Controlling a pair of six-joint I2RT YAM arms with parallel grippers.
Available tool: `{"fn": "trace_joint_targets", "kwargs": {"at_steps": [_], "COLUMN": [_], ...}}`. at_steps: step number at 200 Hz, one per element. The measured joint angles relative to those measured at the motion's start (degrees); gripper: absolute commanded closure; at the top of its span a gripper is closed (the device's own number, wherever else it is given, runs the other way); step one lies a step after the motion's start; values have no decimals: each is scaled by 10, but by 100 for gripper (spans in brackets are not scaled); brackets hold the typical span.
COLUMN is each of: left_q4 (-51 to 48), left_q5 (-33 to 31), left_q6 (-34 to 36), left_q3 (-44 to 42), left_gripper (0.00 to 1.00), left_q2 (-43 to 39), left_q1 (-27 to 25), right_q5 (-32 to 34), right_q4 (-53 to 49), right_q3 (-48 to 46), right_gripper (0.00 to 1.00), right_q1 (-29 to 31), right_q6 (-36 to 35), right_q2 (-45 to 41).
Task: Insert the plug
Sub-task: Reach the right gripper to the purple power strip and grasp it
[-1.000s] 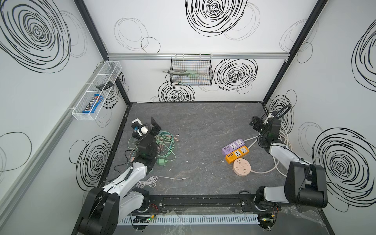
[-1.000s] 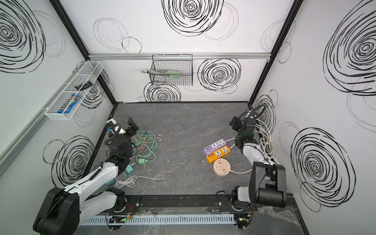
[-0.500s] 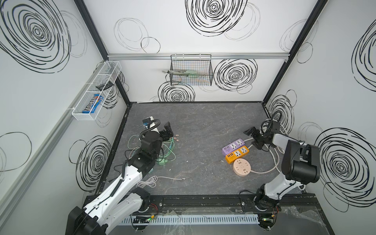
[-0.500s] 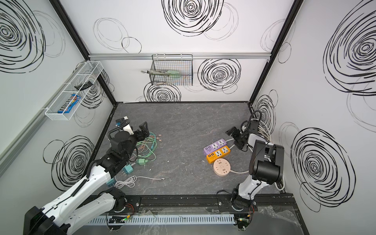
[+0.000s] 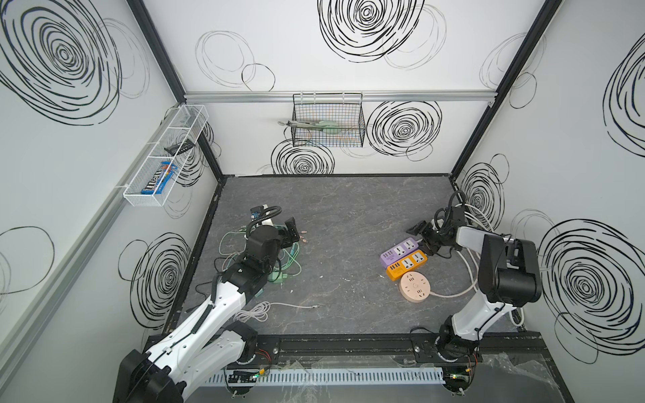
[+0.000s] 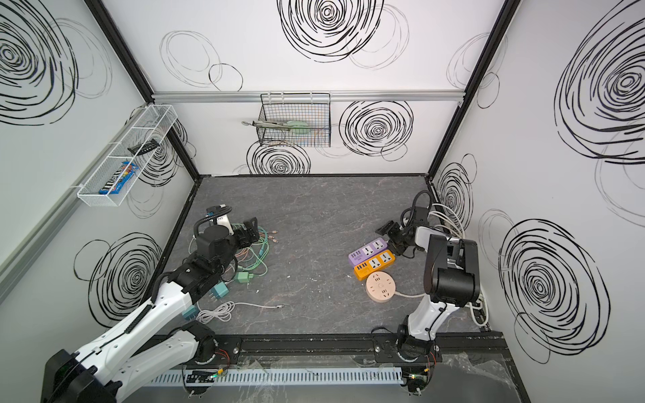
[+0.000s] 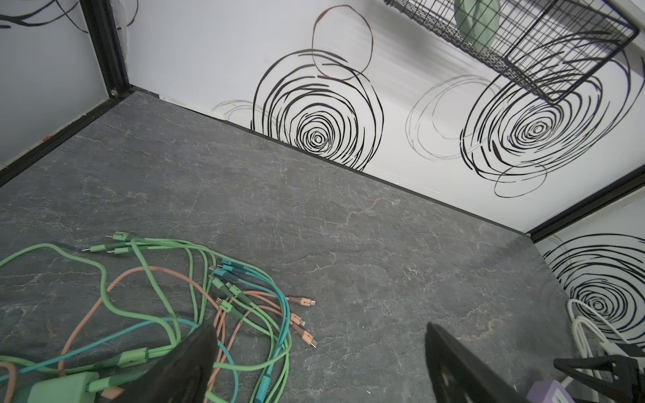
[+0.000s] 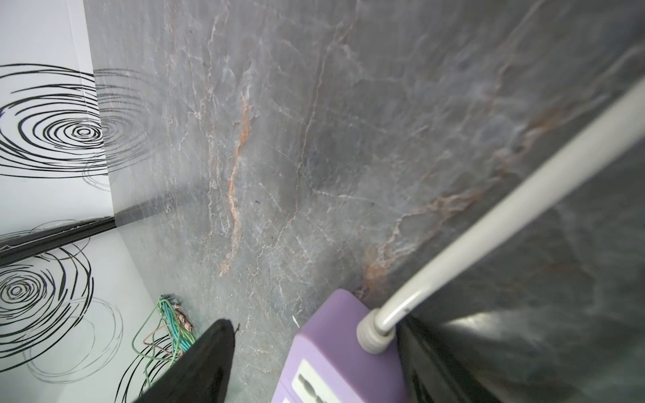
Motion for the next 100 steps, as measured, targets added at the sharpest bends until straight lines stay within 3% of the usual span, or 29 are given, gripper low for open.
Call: {"fn": "trace_joint_targets", "kwargs": {"at_steps": [70,100], "left_q4": [0,-2], "left_q5": [24,25], "left_q6": [-12,-13], "left_q3": [-2,-2], "left_gripper": [4,4], "left_q2": [42,53], "left_q1": [-17,-27], "right_q5": [0,9], "right_q4": [94,103], "right_q3": [-52,-51], "right_gripper": [16,9], "right_q1": [134,184], "right_q6": [125,134], "right_q2": [-23,-26]}}
